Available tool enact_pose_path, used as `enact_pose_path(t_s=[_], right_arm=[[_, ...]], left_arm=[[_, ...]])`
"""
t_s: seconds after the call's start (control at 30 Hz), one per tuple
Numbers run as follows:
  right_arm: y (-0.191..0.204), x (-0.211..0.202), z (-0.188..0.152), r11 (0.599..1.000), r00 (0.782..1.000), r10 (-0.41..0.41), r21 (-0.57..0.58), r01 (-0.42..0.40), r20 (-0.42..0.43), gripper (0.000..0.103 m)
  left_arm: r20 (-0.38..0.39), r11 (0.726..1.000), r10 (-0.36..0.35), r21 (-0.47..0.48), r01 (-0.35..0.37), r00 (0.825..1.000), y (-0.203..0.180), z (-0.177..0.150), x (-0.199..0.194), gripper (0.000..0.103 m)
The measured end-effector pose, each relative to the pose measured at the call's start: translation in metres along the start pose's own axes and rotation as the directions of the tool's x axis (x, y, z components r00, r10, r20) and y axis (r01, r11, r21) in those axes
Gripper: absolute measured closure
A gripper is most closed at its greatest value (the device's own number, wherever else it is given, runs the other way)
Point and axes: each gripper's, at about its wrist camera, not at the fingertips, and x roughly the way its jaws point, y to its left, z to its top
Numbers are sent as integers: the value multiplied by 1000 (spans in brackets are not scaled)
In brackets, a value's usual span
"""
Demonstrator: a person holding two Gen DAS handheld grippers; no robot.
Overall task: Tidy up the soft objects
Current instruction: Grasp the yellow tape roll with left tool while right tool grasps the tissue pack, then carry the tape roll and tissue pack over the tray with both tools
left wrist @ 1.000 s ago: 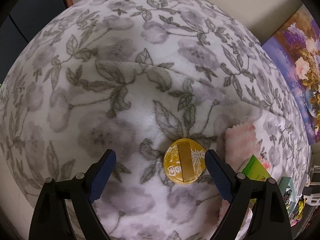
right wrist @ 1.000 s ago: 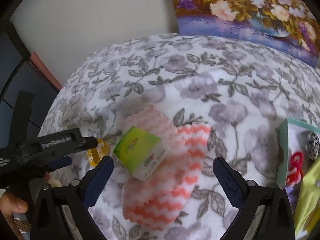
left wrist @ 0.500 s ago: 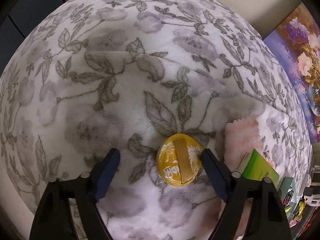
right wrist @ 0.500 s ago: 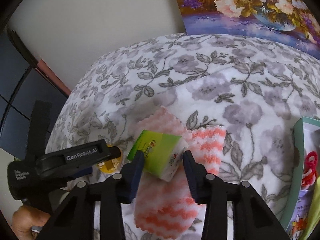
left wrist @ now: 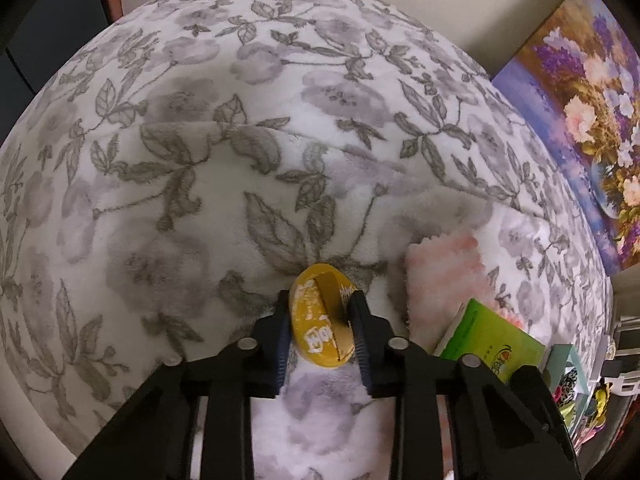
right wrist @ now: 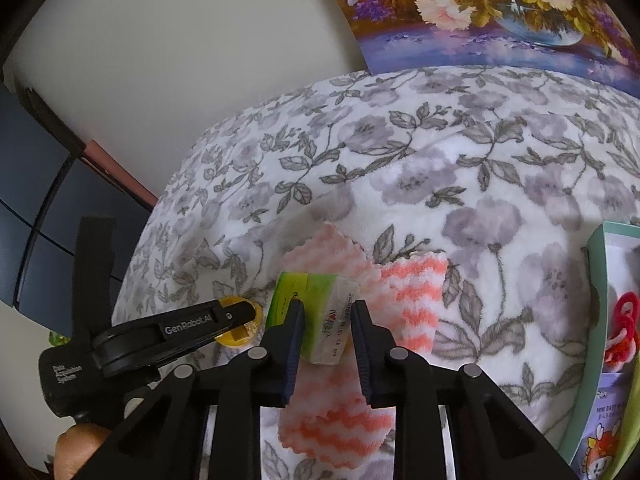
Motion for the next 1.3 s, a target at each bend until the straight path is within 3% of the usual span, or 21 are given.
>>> enact_pose_path(t_s=[0.13, 0.57, 0.9, 1.3], right_arm=[[-2, -10, 2, 1000, 1000, 13, 6, -13, 13, 80], [-13, -55, 8, 999, 997, 34, 32, -36, 69, 82], [-34, -106, 1, 997, 992, 21, 67, -29, 121, 82], [-91, -193, -15, 989, 974, -58, 148, 26, 219, 82]], left_arm=[[26, 1000, 18, 7, -18, 999, 7, 3, -16, 84], [117, 1000, -4, 2, 3, 993, 6, -1, -67, 85], [176, 995, -74, 82, 60, 982, -41, -32, -115, 85], [139, 969, -139, 225, 105, 981, -122, -101, -129, 85]])
